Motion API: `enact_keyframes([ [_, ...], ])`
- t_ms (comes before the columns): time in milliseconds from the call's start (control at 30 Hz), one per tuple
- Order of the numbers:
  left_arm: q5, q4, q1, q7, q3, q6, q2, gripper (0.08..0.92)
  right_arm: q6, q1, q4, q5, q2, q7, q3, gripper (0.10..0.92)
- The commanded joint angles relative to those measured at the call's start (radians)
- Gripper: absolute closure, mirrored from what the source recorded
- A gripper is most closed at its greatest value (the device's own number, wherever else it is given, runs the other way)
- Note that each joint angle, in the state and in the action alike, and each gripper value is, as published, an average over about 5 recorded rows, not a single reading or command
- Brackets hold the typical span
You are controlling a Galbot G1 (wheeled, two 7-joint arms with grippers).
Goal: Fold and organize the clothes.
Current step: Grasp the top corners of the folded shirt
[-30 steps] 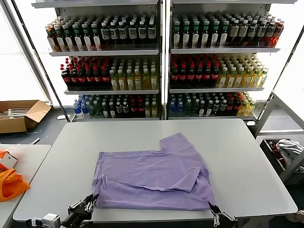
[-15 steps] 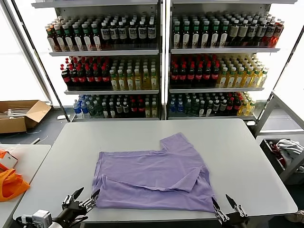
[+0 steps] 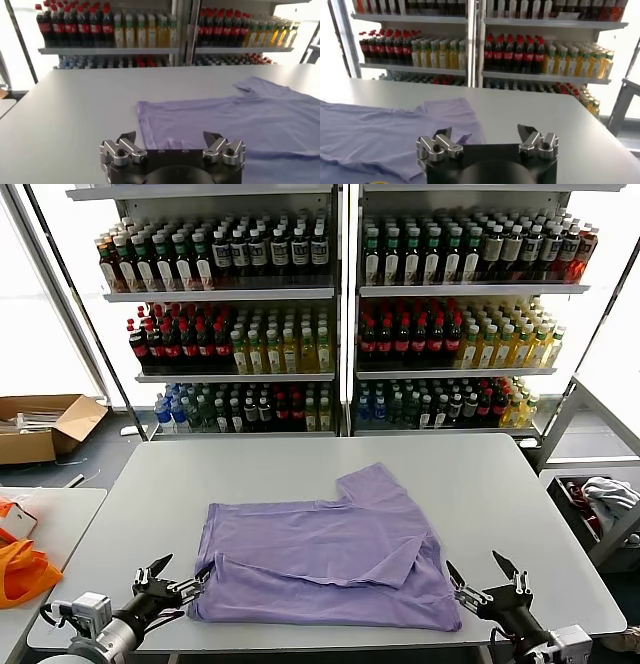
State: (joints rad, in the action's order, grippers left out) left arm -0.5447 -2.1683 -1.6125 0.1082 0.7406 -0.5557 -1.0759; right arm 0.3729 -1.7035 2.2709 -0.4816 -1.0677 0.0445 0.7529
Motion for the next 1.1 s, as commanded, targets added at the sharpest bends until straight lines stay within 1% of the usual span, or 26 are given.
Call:
enact_keyframes([
  [33, -0.013, 0.072, 0.111, 0.01, -0.013, -0.005, 0.054, 0.177, 0.09, 0.155, -0.053, -0.111, 0.109, 0.016, 0.008, 0.202],
  [200, -0.019, 0.129, 0.175, 0.019, -0.039, -0.008, 0.082, 0.177, 0.132, 0.332, -0.173, -0.117, 0.149, 0.046, -0.077, 0.203],
  [300, -0.034, 0.2, 0.241, 0.04, -0.075, -0.018, 0.125, 0.177, 0.175, 0.501, -0.29, -0.113, 0.178, 0.086, -0.174, 0.203],
  [400, -0.041, 0.29, 0.332, 0.08, -0.125, -0.021, 0.173, 0.177, 0.198, 0.686, -0.434, -0.099, 0.191, 0.161, -0.3, 0.203],
  [567, -0.069, 0.441, 0.475, 0.137, -0.222, -0.015, 0.237, 0.177, 0.176, 0.944, -0.669, -0.066, 0.179, 0.249, -0.512, 0.203],
  [700, -0.094, 0.545, 0.574, 0.173, -0.306, -0.003, 0.268, 0.177, 0.135, 1.096, -0.835, -0.039, 0.166, 0.323, -0.666, 0.203],
  [800, -0.091, 0.603, 0.636, 0.194, -0.369, 0.008, 0.275, 0.177, 0.12, 1.216, -0.965, -0.011, 0.122, 0.378, -0.765, 0.203],
  [900, -0.087, 0.65, 0.691, 0.199, -0.42, 0.01, 0.263, 0.177, 0.106, 1.3, -1.088, 0.012, 0.058, 0.42, -0.832, 0.203],
  [1000, -0.086, 0.68, 0.729, 0.199, -0.455, 0.011, 0.248, 0.177, 0.092, 1.343, -1.173, 0.04, 0.002, 0.451, -0.862, 0.203],
  [1100, -0.086, 0.698, 0.755, 0.198, -0.482, 0.016, 0.239, 0.177, 0.082, 1.364, -1.242, 0.068, -0.047, 0.451, -0.867, 0.203],
])
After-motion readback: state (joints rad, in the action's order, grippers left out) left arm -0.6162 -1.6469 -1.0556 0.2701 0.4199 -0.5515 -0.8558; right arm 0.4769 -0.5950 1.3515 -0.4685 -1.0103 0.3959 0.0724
